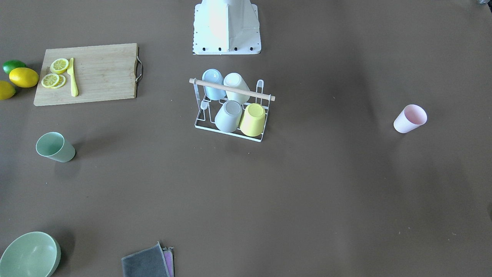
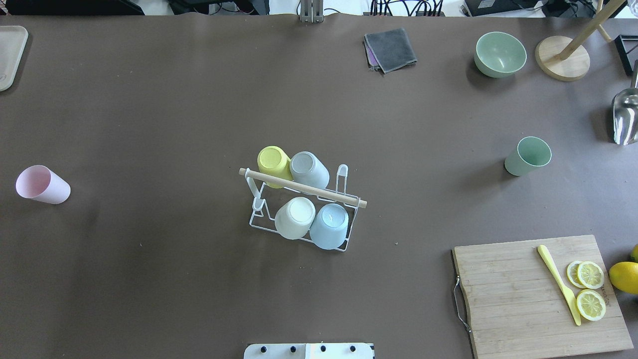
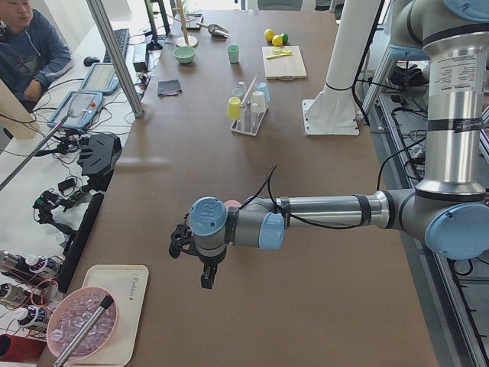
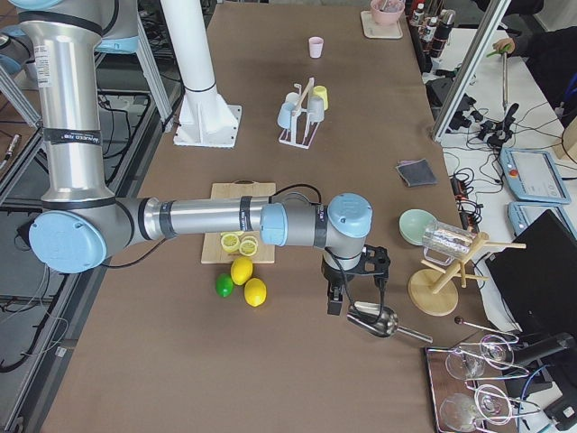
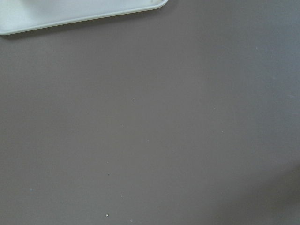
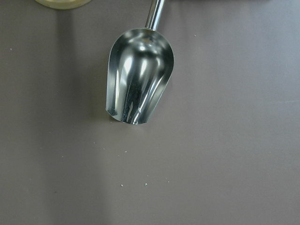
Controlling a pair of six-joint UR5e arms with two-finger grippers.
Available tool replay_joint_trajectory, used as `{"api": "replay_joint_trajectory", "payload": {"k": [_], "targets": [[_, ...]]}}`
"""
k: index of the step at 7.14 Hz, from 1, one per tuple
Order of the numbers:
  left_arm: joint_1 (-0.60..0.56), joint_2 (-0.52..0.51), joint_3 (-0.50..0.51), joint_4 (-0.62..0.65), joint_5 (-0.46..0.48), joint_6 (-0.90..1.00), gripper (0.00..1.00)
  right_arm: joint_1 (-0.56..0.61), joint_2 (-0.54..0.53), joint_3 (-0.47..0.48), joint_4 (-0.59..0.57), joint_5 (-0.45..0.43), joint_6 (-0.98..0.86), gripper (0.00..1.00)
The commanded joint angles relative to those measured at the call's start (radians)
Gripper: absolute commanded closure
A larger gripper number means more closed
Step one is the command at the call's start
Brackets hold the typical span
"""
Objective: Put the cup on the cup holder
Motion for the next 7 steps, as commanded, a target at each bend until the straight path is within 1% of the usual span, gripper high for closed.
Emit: {"api": "replay_joint_trajectory", "payload": {"k": [1,7], "targets": [[0.000,0.000,0.001,0.000,0.000,0.000,0.02,0.000,-0.002,-0.001,0.000,0.000,0.000,0.00],[-0.002,0.014,0.006,0.002,0.002,0.001,0.02,-0.002,-0.002,-0.001,0.000,-0.002,0.005,0.00]]}}
